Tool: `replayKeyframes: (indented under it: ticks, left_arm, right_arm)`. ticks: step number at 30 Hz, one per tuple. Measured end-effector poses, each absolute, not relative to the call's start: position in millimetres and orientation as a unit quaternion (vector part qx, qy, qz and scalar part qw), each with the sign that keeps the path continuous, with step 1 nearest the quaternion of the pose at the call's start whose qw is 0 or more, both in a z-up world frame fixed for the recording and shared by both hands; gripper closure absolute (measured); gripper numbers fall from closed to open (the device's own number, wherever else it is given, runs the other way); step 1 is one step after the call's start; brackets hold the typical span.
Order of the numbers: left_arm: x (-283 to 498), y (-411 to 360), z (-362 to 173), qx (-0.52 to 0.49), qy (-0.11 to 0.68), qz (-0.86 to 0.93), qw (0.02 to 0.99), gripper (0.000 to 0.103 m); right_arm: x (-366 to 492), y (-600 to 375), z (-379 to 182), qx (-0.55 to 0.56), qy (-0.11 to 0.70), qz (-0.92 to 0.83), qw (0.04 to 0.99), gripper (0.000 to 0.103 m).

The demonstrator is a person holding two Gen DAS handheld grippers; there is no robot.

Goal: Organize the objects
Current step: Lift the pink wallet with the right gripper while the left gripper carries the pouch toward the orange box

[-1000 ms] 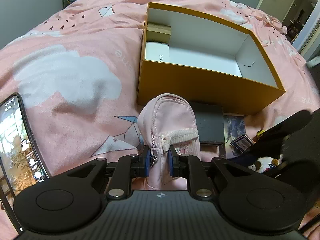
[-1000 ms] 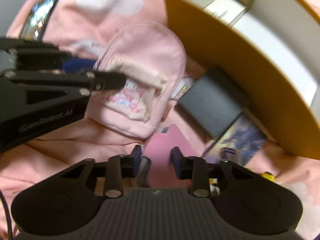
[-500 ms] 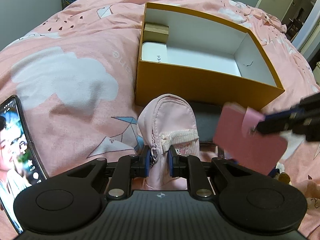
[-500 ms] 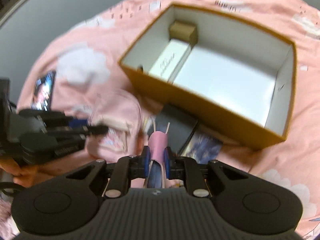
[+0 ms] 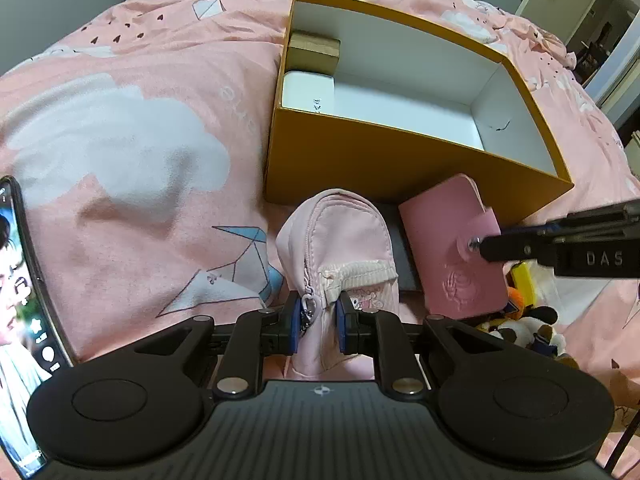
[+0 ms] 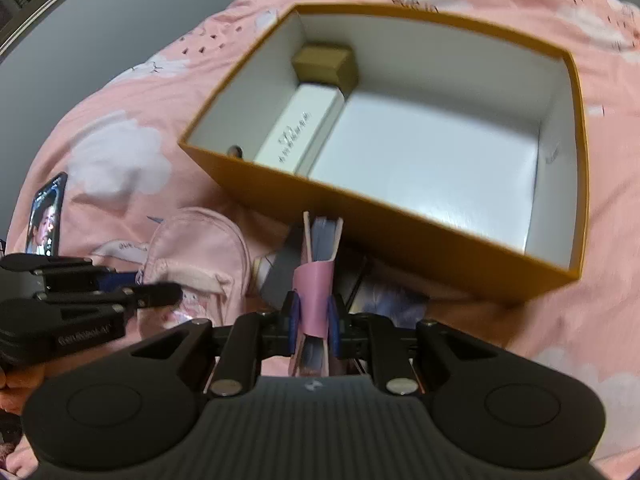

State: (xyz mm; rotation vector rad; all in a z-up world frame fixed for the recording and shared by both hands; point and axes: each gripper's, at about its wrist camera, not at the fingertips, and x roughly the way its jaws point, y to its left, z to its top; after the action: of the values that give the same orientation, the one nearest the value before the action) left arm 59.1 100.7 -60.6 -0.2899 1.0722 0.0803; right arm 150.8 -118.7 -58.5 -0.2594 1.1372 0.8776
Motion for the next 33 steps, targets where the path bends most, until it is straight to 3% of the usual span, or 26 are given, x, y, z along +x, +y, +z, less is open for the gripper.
replayKeyframes:
  ticks: [2,5,12,14,17,21,24,33]
  left_arm:
    - [60.8,101.4,-62.7,-0.142,0.511,0.036,0.847,0.084]
    - [63.2,102.8,-64.5,-0.147,0.514,0.035,0.844,0.084]
    - [68.0,105.7,-68.5,-0.151,0.521,0.041,0.839,0.084]
    - [68.7,106.5,-69.1,-0.151,0.523,0.042,0.838,0.084]
    - [69.2,107.2,-70.9,-0.151,0.527,0.045,0.835,0.084]
    - [71.6,106.8,-74.0,-0.145,0.532,0.05,0.833,0.084]
    - [71.2,107.6,-73.3,-0.146,0.532,0.051,0.833,0.084]
    - [63.5,100.1,-51.8,-0.132,0.518,0.031,0.845,0.084]
  right_arm:
    - [152.6,-121.3,-61.1,-0.106,0.524,0.403,0.743,0.085]
    - [157.0,-120.1,-67.4,-0.106,0.528,0.397,0.743,0.073]
    - [175.6,-112.9,-95.9,-0.072,0.555,0.413,0.719,0.071]
    - [181.0,-111.0,-107.6,-0.063,0.563,0.414,0.713,0.061]
    - [184.5,-110.8,-124.7,-0.046,0.585,0.42,0.692,0.055]
    - [178.5,-112.7,-132.6,-0.032,0.592,0.428,0.682,0.059]
    - [174.6,-114.9,-124.6,-0.035,0.587,0.425,0.689,0.069]
    - [157.0,-133.6,-79.6,-0.071,0.546,0.415,0.724,0.07]
